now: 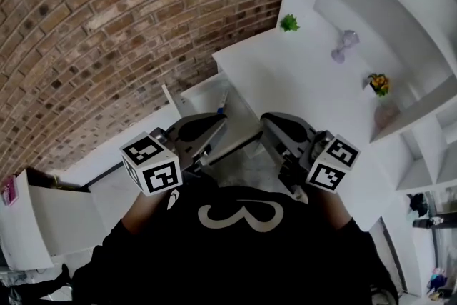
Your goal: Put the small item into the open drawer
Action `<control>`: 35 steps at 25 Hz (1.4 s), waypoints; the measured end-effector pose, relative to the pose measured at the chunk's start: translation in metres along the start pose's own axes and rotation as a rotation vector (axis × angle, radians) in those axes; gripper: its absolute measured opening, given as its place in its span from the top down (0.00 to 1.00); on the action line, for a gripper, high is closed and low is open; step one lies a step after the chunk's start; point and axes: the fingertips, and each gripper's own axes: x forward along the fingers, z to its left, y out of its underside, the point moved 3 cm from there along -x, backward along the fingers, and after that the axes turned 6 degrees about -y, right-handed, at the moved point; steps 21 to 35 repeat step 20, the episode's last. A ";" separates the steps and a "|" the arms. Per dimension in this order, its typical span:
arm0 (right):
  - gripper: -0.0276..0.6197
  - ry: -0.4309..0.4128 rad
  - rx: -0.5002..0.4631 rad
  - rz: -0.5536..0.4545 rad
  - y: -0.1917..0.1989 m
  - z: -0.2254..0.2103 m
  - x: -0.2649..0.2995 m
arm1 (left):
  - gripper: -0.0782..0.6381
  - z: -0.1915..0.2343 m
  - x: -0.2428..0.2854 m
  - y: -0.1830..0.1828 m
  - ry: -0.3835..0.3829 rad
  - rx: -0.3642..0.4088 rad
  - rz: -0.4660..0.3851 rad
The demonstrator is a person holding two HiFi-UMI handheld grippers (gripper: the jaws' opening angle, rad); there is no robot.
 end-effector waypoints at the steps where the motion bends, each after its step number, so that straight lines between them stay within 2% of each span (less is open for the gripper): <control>1: 0.94 -0.005 -0.001 0.003 0.001 0.000 0.001 | 0.89 0.000 -0.001 0.001 -0.003 0.000 0.002; 18: 0.94 -0.025 0.012 0.035 0.009 -0.010 0.009 | 0.89 0.011 0.004 0.008 -0.039 -0.013 0.038; 35: 0.94 -0.024 0.011 0.034 0.010 -0.011 0.009 | 0.89 0.013 0.005 0.010 -0.039 -0.014 0.038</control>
